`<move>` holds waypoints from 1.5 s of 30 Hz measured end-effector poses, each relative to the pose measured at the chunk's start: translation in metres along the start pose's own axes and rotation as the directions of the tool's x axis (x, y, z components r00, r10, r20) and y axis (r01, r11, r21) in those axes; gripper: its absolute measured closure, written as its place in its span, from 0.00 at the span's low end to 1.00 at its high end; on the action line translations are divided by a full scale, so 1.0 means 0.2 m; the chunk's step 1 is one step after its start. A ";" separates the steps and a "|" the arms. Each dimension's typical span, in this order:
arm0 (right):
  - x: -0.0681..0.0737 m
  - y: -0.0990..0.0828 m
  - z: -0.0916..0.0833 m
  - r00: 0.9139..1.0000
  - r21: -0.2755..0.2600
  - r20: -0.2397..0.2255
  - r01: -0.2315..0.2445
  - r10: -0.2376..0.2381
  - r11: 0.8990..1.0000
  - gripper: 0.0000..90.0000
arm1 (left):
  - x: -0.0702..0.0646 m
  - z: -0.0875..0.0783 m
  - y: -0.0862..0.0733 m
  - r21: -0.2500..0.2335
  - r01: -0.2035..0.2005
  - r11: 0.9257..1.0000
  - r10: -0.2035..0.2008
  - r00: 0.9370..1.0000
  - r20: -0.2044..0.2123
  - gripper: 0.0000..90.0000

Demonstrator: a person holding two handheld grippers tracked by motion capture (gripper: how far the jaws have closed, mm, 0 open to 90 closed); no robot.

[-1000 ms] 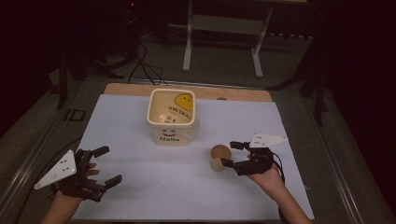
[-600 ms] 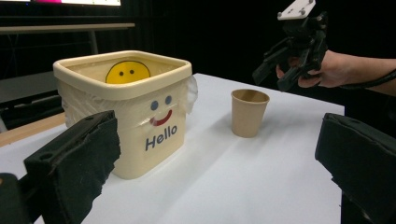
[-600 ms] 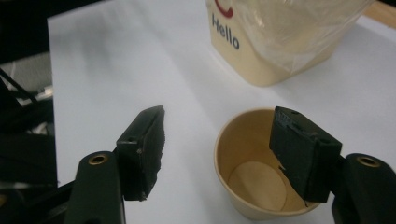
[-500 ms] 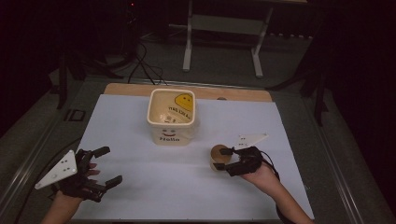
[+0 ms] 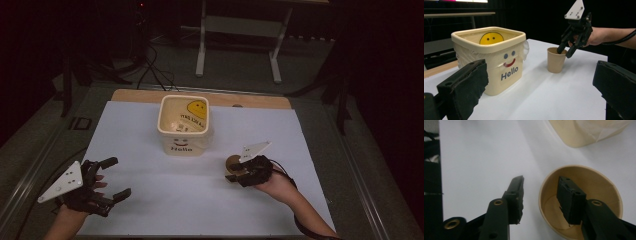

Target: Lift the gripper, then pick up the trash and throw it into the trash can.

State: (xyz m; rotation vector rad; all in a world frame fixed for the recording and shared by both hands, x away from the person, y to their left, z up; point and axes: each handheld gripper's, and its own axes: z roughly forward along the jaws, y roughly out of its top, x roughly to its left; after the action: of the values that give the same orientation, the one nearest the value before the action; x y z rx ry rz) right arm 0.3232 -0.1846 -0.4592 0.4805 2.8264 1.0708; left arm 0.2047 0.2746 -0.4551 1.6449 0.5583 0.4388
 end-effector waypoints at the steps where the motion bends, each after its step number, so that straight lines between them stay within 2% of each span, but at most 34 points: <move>1: 0.00 0.00 0.01 1.000 0.020 -0.003 0.007 -0.007 1.000 0.67 | 0.00 0.00 0.00 0.000 0.001 1.000 -0.001 1.000 0.000 0.01; 6: 0.00 0.00 0.04 0.999 0.062 0.008 0.030 -0.031 0.998 0.74 | 0.00 0.00 0.00 0.003 -0.002 1.000 0.002 1.000 -0.002 0.01; 7: 0.01 0.00 0.05 0.999 0.086 0.009 0.044 -0.045 0.995 0.76 | 0.00 0.00 0.00 0.004 -0.001 1.000 0.001 1.000 0.000 0.01; 12: 0.02 0.00 0.06 0.998 0.107 0.015 0.066 -0.068 0.992 0.83 | 0.00 0.01 0.00 0.008 -0.002 1.000 0.002 1.000 0.003 0.01; 19: 0.03 0.02 0.08 0.992 0.170 0.035 0.117 -0.124 0.978 0.92 | 0.00 0.01 0.00 0.011 -0.001 1.000 0.001 1.000 0.005 0.01; 22: 0.03 0.03 0.07 0.990 0.172 0.047 0.126 -0.136 0.977 0.93 | 0.00 0.01 0.00 0.013 -0.003 1.000 0.003 1.000 0.005 0.01; 26: 0.02 0.05 0.04 0.987 0.156 0.065 0.132 -0.144 0.979 0.94 | 0.00 0.01 0.00 0.011 -0.002 1.000 0.002 1.000 0.004 0.01; 34: -0.01 0.13 -0.07 0.990 0.112 0.026 0.132 -0.135 0.985 0.95 | 0.00 0.01 0.00 0.013 -0.005 1.000 0.005 1.000 0.003 0.01; 40: -0.03 0.23 -0.18 0.989 0.122 0.009 0.146 -0.148 0.982 0.96 | 0.00 0.01 -0.01 0.014 -0.004 1.000 0.004 1.000 0.003 0.01; 43: -0.03 0.27 -0.21 0.984 0.136 0.005 0.175 -0.177 0.975 0.96 | 0.00 0.01 0.00 0.008 -0.007 1.000 0.007 1.000 0.006 0.01; 45: -0.02 0.30 -0.23 0.984 0.143 -0.008 0.176 -0.177 0.974 0.96 | 0.00 0.01 0.00 0.010 -0.008 1.000 0.008 1.000 0.006 0.01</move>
State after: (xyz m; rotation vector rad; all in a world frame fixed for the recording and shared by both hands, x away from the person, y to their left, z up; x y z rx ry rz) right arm 0.3342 -0.1726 -0.3847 0.2347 2.8884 0.8382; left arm 0.2052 0.2723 -0.4556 1.6579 0.5500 0.4378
